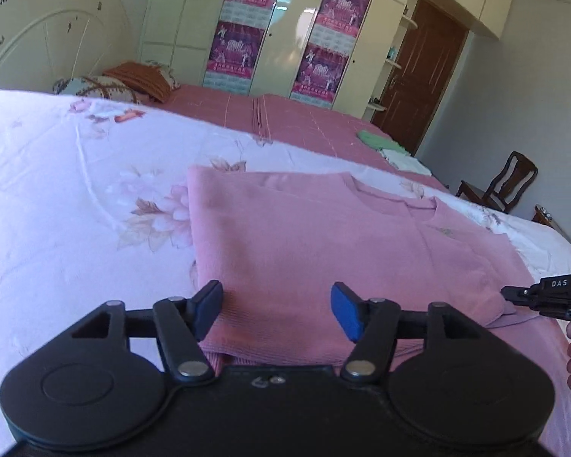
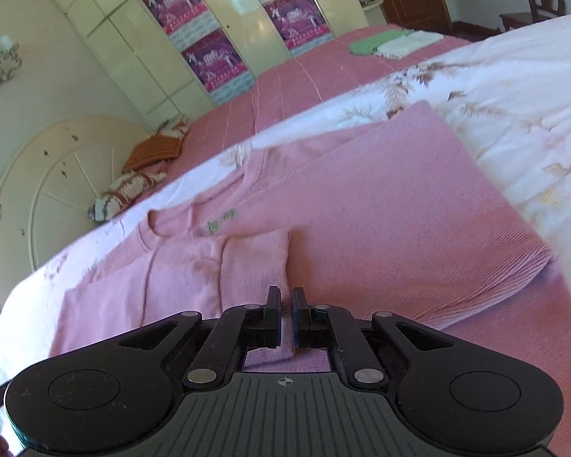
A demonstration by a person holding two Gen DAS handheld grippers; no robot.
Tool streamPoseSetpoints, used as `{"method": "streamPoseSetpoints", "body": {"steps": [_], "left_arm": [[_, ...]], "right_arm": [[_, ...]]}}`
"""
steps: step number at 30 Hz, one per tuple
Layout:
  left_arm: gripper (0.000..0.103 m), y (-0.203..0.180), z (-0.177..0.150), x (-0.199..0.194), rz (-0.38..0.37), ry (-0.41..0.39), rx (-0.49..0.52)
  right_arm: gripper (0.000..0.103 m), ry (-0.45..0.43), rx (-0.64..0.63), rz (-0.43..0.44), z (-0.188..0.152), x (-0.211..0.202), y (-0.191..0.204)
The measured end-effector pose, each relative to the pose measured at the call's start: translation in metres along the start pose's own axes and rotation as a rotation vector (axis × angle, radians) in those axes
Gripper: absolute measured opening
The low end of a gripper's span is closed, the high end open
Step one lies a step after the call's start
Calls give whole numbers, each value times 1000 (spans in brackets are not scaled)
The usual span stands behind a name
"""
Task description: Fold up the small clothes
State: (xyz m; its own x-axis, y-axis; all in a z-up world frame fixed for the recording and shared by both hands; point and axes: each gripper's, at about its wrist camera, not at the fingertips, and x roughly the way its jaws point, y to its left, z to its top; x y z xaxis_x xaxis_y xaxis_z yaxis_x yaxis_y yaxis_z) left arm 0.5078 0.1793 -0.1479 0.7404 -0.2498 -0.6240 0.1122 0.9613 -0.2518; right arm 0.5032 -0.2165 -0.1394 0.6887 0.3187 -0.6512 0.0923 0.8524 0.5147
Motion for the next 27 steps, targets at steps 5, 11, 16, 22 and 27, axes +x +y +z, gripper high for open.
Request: {"method": "streamPoseSetpoints", "body": {"steps": [5, 11, 16, 22, 27], "left_arm": [[62, 5, -14, 9, 18, -14, 3], [61, -1, 13, 8, 32, -51, 9], [63, 1, 29, 48, 57, -7, 7], [69, -6, 43, 55, 85, -23, 97], [71, 4, 68, 90, 111, -4, 78]], "right_arm": [[51, 2, -19, 63, -6, 2, 2], [48, -94, -100, 44, 6, -10, 12], [34, -74, -203, 53, 19, 14, 36], [34, -54, -258, -15, 16, 46, 47], [34, -64, -264, 32, 27, 63, 63]]}}
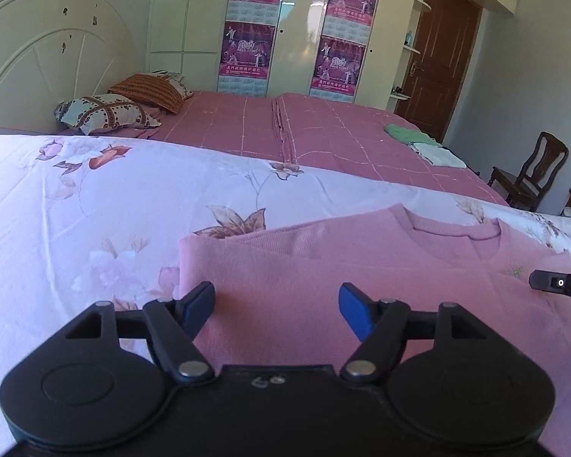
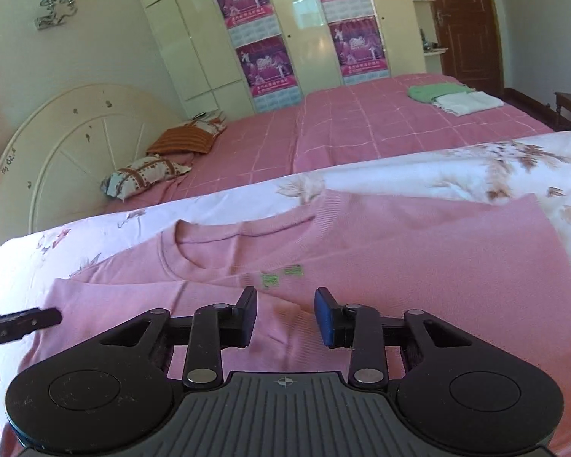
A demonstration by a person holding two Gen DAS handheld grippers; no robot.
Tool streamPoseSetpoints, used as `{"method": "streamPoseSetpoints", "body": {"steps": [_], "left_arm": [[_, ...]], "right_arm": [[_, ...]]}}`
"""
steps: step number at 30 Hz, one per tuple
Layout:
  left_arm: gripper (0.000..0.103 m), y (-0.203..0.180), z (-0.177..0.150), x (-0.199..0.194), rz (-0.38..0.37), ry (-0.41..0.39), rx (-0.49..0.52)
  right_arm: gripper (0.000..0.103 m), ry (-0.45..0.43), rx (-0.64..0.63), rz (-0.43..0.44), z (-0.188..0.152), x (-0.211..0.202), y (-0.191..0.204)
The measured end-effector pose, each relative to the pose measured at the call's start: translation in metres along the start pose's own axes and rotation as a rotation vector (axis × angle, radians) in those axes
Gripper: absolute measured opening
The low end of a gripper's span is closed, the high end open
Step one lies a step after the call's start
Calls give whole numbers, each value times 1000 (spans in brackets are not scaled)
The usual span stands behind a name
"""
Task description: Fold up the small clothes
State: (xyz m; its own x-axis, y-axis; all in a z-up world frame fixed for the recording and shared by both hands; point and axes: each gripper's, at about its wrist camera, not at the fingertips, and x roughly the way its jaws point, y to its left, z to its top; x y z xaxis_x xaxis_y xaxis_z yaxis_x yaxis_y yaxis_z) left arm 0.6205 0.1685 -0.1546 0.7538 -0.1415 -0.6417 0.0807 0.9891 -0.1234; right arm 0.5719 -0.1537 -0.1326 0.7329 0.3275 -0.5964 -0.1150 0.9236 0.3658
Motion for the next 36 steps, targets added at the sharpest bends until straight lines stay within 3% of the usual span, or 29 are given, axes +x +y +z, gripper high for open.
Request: {"method": "streamPoseSetpoints", "body": {"steps": [4, 6, 8, 9, 11, 14, 18, 20, 23, 26, 28, 30, 36], "left_arm": [[82, 1, 0, 23, 5, 37, 56], [83, -6, -3, 21, 26, 39, 130], [78, -8, 1, 12, 64, 63, 98], [72, -13, 4, 1, 56, 50, 72], [80, -33, 4, -14, -35, 2, 71], [84, -72, -4, -9, -105, 18, 114], [84, -90, -31, 0, -81, 44, 159], [84, -76, -41, -11, -36, 10, 167], [84, -38, -56, -31, 49, -17, 125], [84, -12, -59, -38, 36, -21, 43], [82, -16, -52, -43, 50, -17, 31], [83, -26, -49, -56, 10, -42, 28], [85, -55, -68, -74, -14, -41, 96]], "right_arm": [[34, 13, -65, 18, 4, 25, 25], [34, 40, -91, -11, 2, 39, 31], [34, 46, -95, -62, -1, 46, 28], [34, 48, -84, -65, -1, 44, 25], [34, 29, -79, -56, 1, 35, 27], [34, 30, -89, 31, 0, 33, 43], [34, 102, -106, 64, -10, 45, 56], [34, 108, -129, 59, -11, 38, 49], [33, 100, -169, -26, -15, 13, 17], [28, 98, -150, -13, -18, -5, -10], [28, 91, -145, -21, -18, -9, -7], [29, 65, -103, -17, -17, -17, -1], [29, 62, -128, 23, -45, -51, 18]]}}
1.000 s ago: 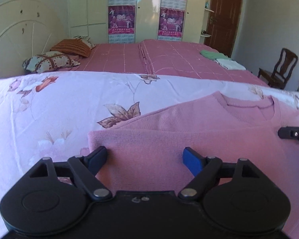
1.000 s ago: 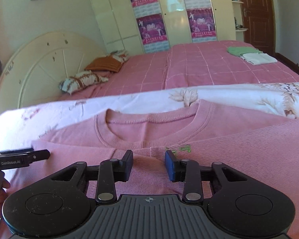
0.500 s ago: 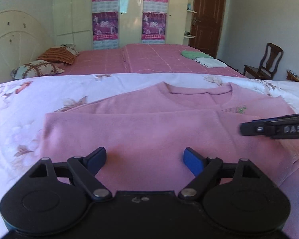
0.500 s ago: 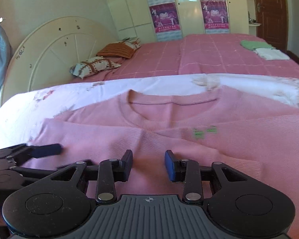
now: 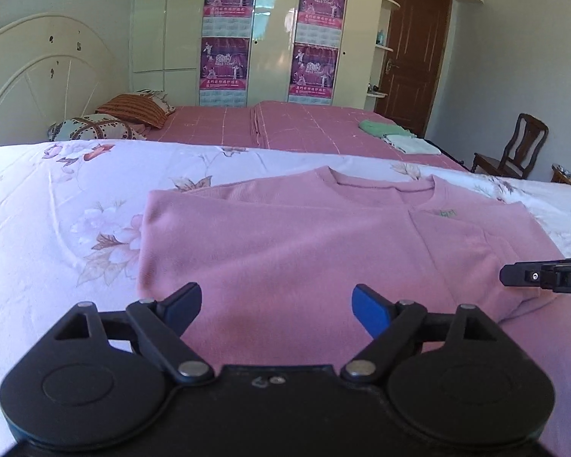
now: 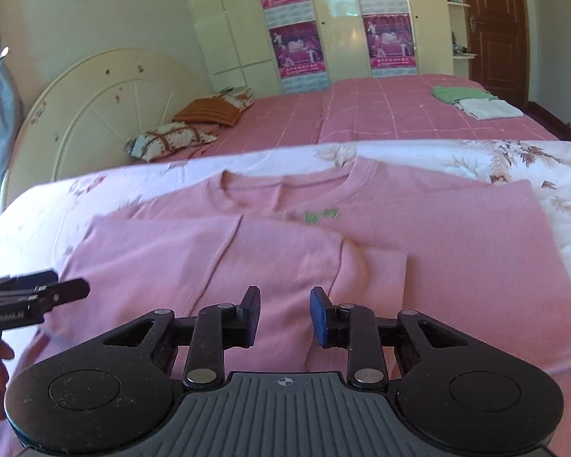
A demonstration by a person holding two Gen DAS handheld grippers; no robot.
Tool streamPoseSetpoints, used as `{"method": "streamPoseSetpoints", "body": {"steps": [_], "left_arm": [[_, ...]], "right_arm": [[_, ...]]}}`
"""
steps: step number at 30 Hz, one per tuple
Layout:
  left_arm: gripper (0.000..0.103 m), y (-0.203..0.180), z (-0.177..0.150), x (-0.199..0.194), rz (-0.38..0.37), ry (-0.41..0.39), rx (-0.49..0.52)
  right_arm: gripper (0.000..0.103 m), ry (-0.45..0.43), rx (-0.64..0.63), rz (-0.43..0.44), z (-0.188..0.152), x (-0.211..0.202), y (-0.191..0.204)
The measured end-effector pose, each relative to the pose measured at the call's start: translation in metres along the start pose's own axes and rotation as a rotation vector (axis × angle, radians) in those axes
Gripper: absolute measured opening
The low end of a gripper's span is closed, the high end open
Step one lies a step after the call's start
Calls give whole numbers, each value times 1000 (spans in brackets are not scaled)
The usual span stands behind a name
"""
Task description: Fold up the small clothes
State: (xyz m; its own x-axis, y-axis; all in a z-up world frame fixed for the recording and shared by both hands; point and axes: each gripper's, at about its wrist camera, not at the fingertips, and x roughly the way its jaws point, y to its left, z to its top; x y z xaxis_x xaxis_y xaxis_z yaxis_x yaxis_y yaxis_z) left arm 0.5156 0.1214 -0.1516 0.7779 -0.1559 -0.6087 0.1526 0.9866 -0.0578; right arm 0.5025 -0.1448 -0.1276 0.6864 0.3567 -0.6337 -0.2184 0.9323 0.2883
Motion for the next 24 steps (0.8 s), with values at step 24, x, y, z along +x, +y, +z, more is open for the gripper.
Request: {"method": "streamPoseSetpoints", "body": {"steps": [24], "left_arm": [[85, 13, -27, -6, 47, 85, -16]], "right_arm": [[29, -19, 129, -79, -21, -35, -43]]}}
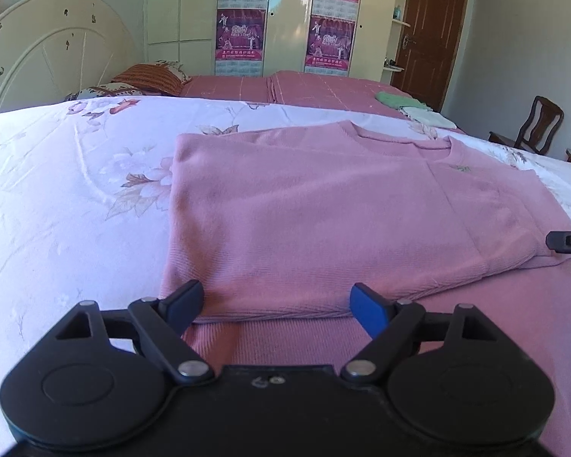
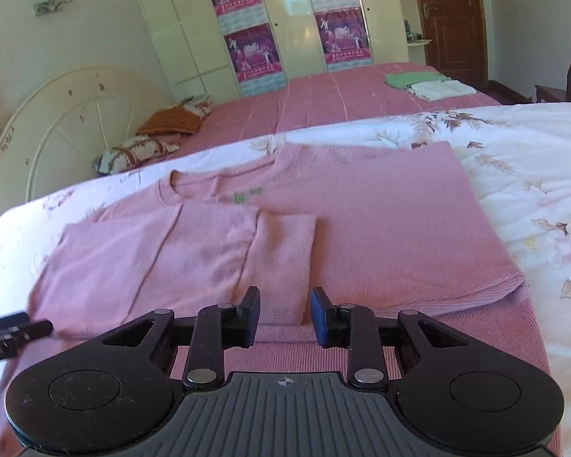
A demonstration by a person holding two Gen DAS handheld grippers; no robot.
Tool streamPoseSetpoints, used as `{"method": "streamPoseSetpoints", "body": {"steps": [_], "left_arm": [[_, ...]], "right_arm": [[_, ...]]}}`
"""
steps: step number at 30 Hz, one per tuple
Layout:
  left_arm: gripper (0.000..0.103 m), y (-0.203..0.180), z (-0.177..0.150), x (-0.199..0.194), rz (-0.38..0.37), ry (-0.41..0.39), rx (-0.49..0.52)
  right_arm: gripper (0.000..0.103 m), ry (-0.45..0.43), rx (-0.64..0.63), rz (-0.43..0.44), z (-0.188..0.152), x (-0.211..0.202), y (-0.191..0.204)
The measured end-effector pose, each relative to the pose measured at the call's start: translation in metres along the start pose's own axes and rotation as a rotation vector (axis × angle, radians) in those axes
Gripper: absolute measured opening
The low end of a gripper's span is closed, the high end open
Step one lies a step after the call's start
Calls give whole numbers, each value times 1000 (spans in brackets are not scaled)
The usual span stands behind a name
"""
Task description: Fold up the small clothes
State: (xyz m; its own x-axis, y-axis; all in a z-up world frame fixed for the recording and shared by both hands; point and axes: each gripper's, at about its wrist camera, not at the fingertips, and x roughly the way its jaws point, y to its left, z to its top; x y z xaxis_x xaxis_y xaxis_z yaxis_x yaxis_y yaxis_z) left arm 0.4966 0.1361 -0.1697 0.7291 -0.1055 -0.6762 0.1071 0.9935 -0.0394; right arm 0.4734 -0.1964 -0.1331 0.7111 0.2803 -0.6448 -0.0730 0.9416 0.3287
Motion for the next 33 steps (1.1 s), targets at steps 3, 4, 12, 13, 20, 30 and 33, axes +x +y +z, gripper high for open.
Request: {"method": "streamPoseSetpoints", "body": {"steps": [3, 4, 12, 13, 20, 30, 33], "left_arm": [[90, -9, -1, 4, 25, 7, 40], [90, -9, -1, 4, 26, 10, 44], [90, -8, -9, -19, 30, 40, 51], [90, -8, -12, -20, 33, 46, 47], [96, -4, -28, -57, 30, 32, 18], [89, 26, -95, -136, 72, 59, -86], [87, 30, -118, -163, 81, 75, -126]], "right_arm": [[29, 62, -20, -39, -5, 18, 1], [29, 59, -44, -50, -7, 18, 4], [29, 47, -36, -82, -10, -18, 3], [29, 43, -32, -90, -13, -25, 1], [64, -2, 20, -132, -26, -76, -10], [72, -27, 82, -97, -59, -149, -29], [72, -30, 99, -89, -73, -171, -38]]}}
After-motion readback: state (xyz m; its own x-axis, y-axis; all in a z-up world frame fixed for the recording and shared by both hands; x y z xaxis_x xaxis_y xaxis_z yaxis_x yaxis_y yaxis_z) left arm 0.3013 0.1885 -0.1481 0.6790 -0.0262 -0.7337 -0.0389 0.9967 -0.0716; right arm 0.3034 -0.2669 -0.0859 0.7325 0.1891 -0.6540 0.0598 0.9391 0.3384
